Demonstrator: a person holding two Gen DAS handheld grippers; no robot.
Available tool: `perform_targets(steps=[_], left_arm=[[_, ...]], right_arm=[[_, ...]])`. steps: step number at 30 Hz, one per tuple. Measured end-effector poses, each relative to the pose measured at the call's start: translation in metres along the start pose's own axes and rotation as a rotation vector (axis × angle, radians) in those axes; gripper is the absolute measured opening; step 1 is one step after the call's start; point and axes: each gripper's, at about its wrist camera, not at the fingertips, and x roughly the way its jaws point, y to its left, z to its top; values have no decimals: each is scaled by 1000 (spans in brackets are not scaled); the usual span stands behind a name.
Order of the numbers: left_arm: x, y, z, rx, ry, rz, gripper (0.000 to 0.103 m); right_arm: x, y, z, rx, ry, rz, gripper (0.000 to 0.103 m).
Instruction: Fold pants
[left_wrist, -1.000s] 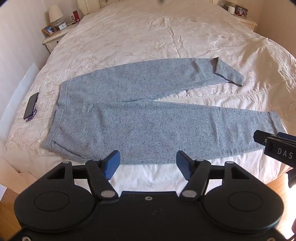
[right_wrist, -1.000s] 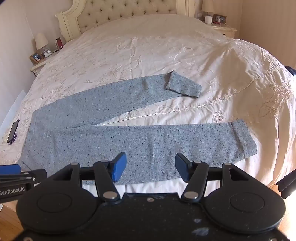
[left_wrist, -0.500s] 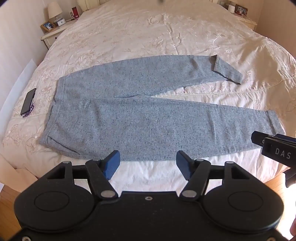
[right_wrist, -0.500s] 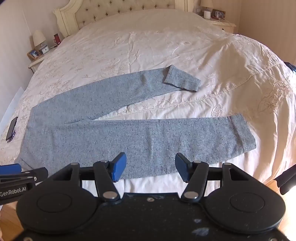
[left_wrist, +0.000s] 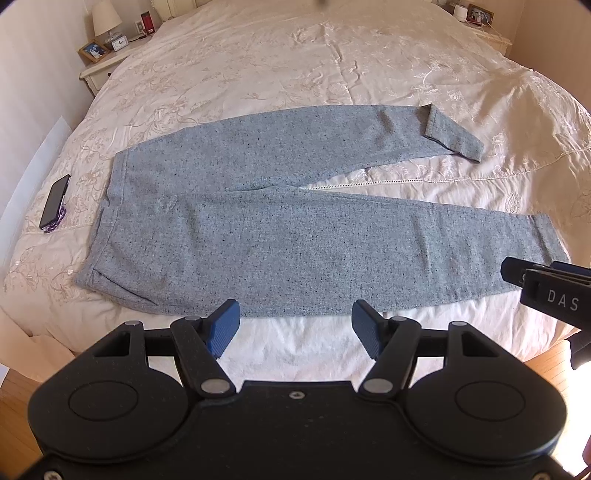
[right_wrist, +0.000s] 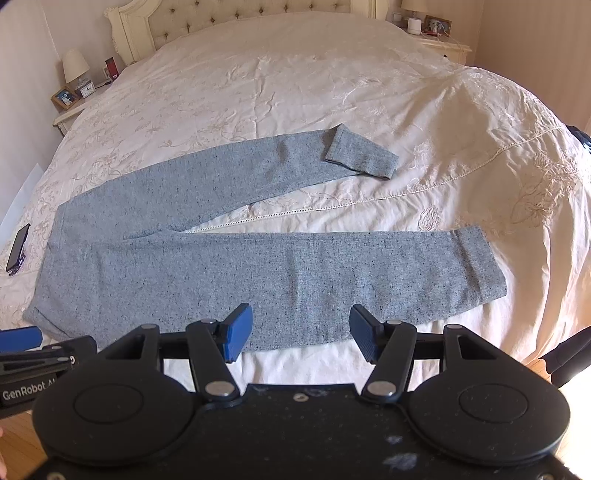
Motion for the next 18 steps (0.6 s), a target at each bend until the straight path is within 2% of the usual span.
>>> perform_targets(steps=[18], left_arm=[[1, 1, 0, 0, 0, 5, 68]], right_arm=[[-1, 4, 2, -7, 5, 1, 62]])
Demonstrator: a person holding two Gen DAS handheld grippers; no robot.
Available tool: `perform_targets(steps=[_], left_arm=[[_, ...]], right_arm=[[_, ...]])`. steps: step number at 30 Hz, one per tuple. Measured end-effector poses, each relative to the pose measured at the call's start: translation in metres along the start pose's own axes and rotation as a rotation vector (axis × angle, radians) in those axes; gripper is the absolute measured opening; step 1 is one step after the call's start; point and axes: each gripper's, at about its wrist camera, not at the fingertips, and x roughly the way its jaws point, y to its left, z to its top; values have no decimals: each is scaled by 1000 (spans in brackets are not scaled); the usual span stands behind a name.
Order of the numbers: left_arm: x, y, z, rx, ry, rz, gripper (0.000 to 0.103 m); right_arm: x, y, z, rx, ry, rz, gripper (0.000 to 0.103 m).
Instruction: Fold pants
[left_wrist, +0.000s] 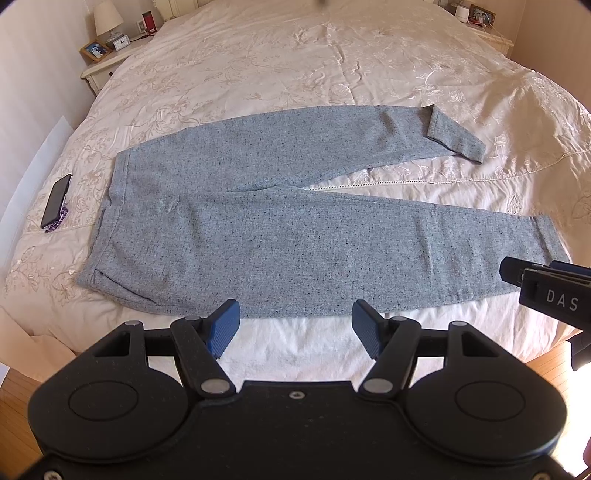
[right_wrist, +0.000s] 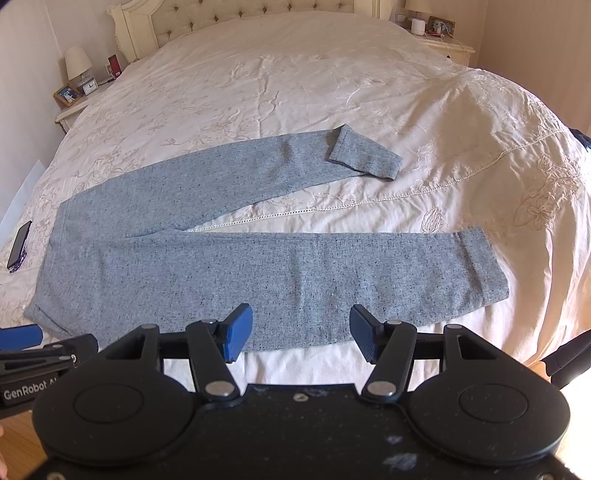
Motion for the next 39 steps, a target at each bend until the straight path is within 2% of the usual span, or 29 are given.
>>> perform_targets(steps=[39], left_arm=[[2, 4, 0, -13, 8, -3, 69]], right_arm=[[4, 5, -2, -19, 8, 21, 62]])
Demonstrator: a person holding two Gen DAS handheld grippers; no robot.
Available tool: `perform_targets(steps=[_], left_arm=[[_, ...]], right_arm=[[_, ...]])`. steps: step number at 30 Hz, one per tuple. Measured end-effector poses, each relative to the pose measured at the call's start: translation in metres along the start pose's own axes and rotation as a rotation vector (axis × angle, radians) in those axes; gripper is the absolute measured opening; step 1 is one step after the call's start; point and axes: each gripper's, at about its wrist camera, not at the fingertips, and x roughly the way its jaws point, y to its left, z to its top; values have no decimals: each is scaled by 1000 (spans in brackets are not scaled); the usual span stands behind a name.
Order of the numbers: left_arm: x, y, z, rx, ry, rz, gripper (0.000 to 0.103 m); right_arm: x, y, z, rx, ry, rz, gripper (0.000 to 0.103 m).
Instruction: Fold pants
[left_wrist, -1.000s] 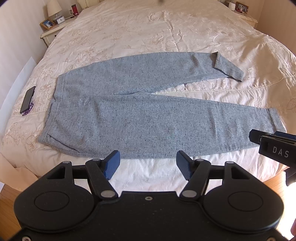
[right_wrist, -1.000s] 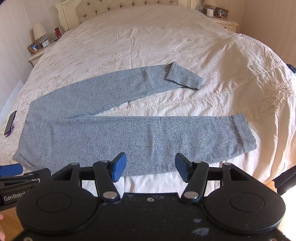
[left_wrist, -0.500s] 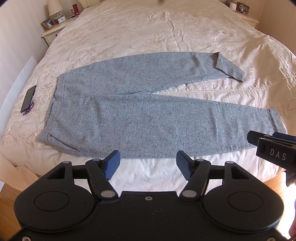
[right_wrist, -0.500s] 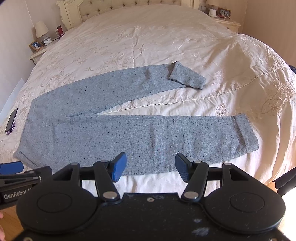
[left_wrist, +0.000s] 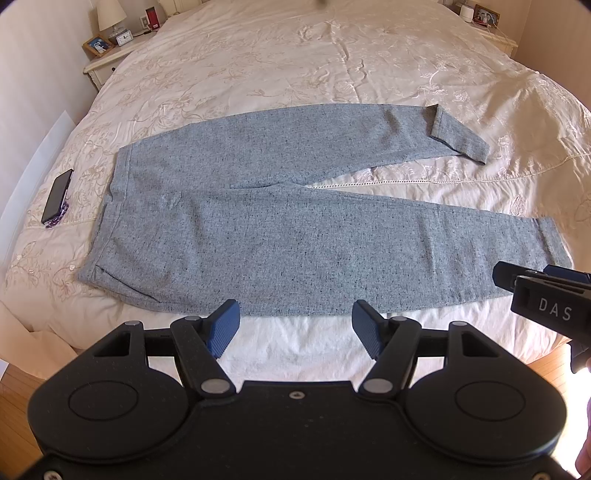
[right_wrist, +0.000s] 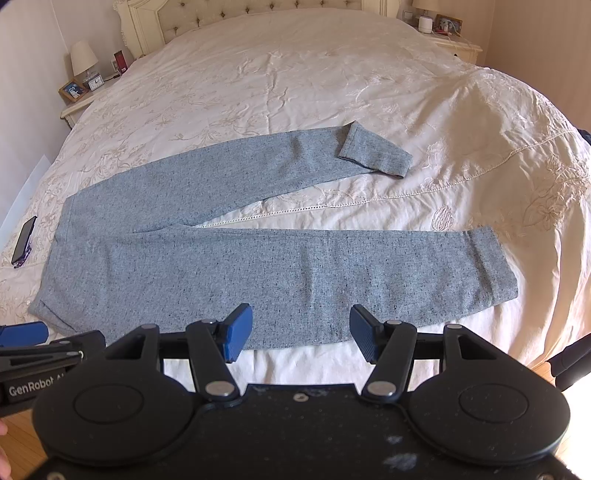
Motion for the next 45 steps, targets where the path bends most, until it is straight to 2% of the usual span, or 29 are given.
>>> perform_targets(steps=[11, 25, 32, 39, 41, 45], left_arm=[[3, 4, 1, -8, 15, 5, 69], [27, 23, 13, -24, 93, 6, 69], [55, 33, 48, 6, 127, -25, 69], [87, 34, 88, 107, 112, -43, 69], [96, 35, 94, 123, 110, -45, 69], [120, 32, 107, 163, 136, -54, 69]], right_arm=[[6, 4, 2, -9, 14, 9, 62], [36, 25, 12, -23, 93, 2, 62], [61, 40, 35, -26, 134, -36, 62], [90, 54, 62, -32, 143, -88, 62], [100, 61, 68, -45, 135, -130, 62], [128, 79, 72, -185, 194, -361, 61]])
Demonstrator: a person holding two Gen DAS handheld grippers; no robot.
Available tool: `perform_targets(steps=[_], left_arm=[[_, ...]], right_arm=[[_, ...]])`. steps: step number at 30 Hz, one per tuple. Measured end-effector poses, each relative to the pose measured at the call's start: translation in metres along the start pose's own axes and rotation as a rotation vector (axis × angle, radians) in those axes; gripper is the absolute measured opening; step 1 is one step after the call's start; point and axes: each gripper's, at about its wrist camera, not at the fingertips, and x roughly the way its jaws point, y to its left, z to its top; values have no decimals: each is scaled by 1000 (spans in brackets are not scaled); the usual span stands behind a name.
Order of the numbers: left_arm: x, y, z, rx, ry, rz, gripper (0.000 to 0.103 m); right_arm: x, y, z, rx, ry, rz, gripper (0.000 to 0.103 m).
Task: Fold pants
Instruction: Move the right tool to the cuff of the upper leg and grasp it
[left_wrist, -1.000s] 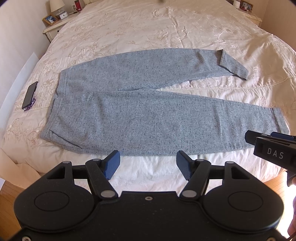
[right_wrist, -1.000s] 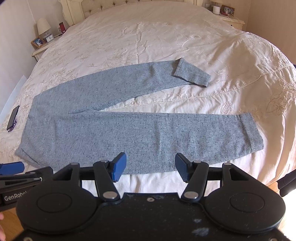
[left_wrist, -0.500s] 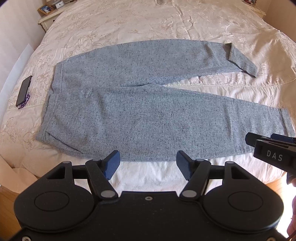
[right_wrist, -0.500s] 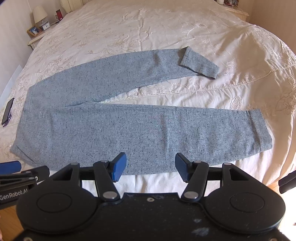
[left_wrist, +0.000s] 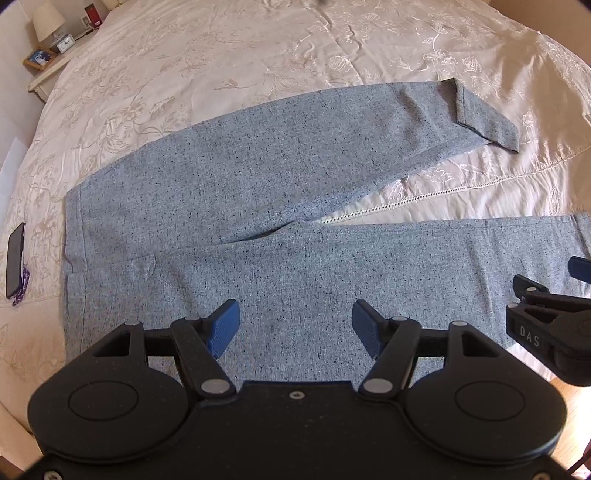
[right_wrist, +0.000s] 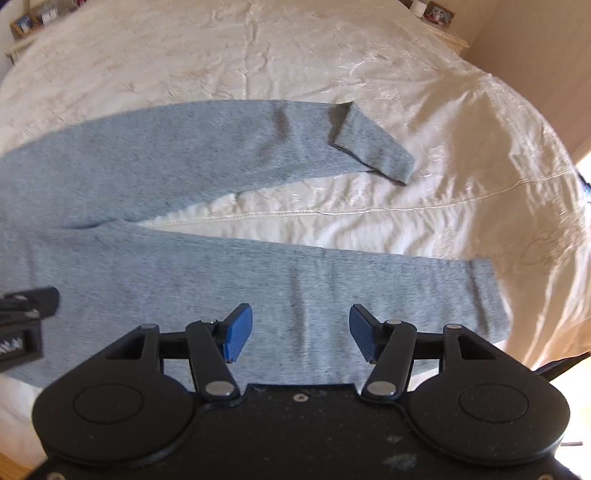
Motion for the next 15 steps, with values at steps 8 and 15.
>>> perform_targets(steps=[8, 15], left_arm=[[33, 3, 36, -50, 36, -2, 69], [43, -2, 67, -182, 32, 63, 69]], right_arm=[[28, -11, 18, -103, -49, -36, 59], [91, -67, 73, -97, -84, 82, 53]])
